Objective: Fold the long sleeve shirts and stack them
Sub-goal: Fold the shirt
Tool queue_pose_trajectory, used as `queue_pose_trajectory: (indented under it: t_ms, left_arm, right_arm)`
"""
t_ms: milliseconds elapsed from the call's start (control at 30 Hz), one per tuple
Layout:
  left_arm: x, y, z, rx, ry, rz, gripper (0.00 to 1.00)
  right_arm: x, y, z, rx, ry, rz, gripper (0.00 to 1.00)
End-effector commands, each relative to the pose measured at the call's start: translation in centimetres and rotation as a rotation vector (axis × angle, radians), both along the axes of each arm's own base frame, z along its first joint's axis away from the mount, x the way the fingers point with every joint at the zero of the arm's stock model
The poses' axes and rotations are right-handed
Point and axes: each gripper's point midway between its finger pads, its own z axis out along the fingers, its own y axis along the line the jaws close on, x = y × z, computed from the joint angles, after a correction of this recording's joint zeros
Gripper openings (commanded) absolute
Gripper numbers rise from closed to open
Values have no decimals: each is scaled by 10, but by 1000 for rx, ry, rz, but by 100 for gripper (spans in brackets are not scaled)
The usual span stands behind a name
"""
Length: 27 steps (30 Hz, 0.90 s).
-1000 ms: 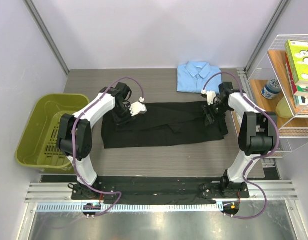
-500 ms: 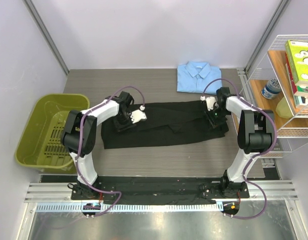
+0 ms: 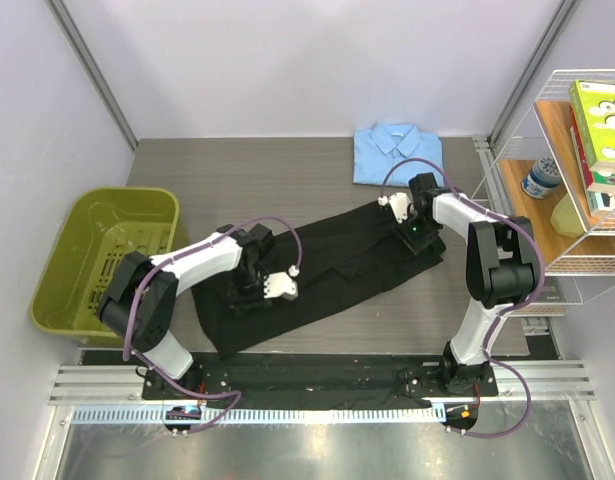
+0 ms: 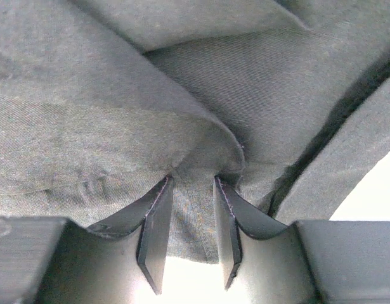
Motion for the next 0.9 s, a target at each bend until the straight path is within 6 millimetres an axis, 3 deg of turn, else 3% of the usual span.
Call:
queue_pose_trajectory:
  t_ms: [0, 33, 133, 300, 467, 600, 700, 867]
  left_arm:
    - [-24, -28, 45, -116, 115, 39, 38]
    - [-9, -37, 55, -146, 61, 65, 38]
    - [20, -34, 56, -113, -57, 82, 38]
    - [44, -11, 26, 4, -109, 97, 38]
    - [31, -1, -8, 69, -28, 86, 35]
    - [1, 5, -22, 113, 67, 92, 32]
    - [-11, 6, -20, 116, 95, 111, 32]
    - [-8, 18, -14, 113, 127, 229, 32]
  right_arm:
    - [18, 15, -16, 7, -12, 45, 39]
    - [21, 15, -21, -3, -2, 45, 39]
    - [37, 18, -16, -3, -22, 47, 40]
    - [42, 21, 6, 11, -46, 47, 43]
    - [33, 24, 34, 45, -77, 16, 47]
    - [21, 24, 45, 62, -81, -5, 46]
    - [16, 29, 33, 75, -39, -18, 42]
    - [25, 53, 1, 63, -6, 15, 40]
